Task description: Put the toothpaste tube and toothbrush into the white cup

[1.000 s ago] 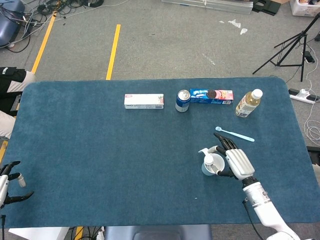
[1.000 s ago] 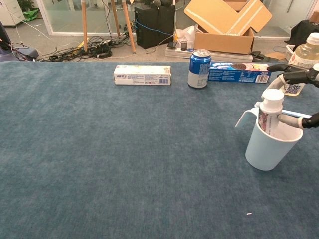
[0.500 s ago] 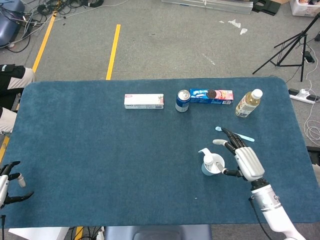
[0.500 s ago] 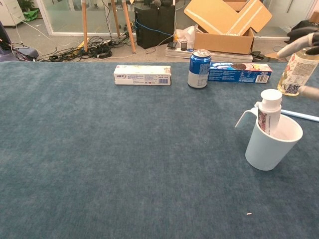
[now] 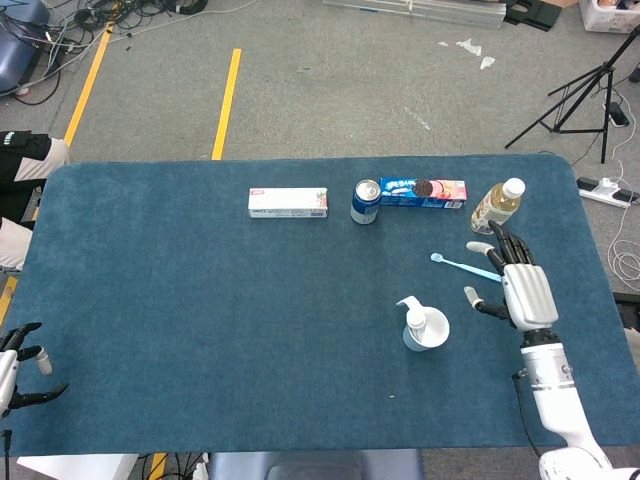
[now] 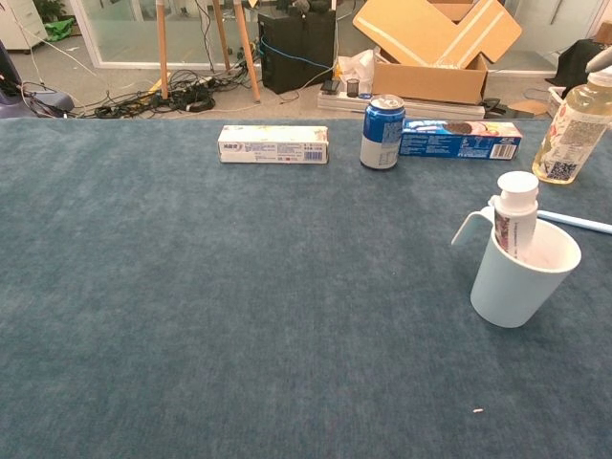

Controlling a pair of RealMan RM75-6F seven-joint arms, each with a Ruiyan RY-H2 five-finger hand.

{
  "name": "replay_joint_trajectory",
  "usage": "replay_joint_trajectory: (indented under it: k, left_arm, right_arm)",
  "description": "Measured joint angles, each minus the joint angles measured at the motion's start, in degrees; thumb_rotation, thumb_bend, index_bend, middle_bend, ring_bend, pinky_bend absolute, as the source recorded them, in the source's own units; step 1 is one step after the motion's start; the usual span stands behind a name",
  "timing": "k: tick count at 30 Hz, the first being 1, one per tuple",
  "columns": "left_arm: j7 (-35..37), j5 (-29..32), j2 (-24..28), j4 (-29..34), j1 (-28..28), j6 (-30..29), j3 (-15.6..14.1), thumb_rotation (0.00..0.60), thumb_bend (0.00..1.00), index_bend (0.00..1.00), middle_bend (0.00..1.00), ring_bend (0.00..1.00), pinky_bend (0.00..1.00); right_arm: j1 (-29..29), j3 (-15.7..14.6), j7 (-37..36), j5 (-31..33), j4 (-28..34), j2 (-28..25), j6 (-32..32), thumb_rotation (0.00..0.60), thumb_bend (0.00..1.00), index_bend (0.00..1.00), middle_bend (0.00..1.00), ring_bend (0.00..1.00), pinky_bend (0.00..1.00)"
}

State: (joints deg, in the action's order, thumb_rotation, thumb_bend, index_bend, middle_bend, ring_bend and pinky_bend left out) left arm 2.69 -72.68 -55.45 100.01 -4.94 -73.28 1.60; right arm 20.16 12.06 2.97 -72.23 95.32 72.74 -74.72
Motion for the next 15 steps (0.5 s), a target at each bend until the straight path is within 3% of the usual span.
replay_joint_trajectory:
  k: [6, 15]
  left_arm:
    - [0.44, -0.18, 0.21, 0.16, 0.07, -0.09, 0.0, 0.6, 0.0, 0.62, 0.15, 0.12, 0.18]
    - [1.25, -0.46, 0.51, 0.26, 0.16, -0.16, -0.01, 0.6, 0.0, 0.62, 0.15, 0.12, 0.18]
  right_arm:
    - [3.58, 1.95, 9.59, 8.0, -8.86, 6.41, 3.47, 0.6, 0.23, 0.35, 0.0, 0.0, 0.08]
    - [7.42, 3.55, 16.5, 14.57, -20.32, 14.01, 6.98, 0.6, 0.24, 0.42, 0.0, 0.0, 0.08]
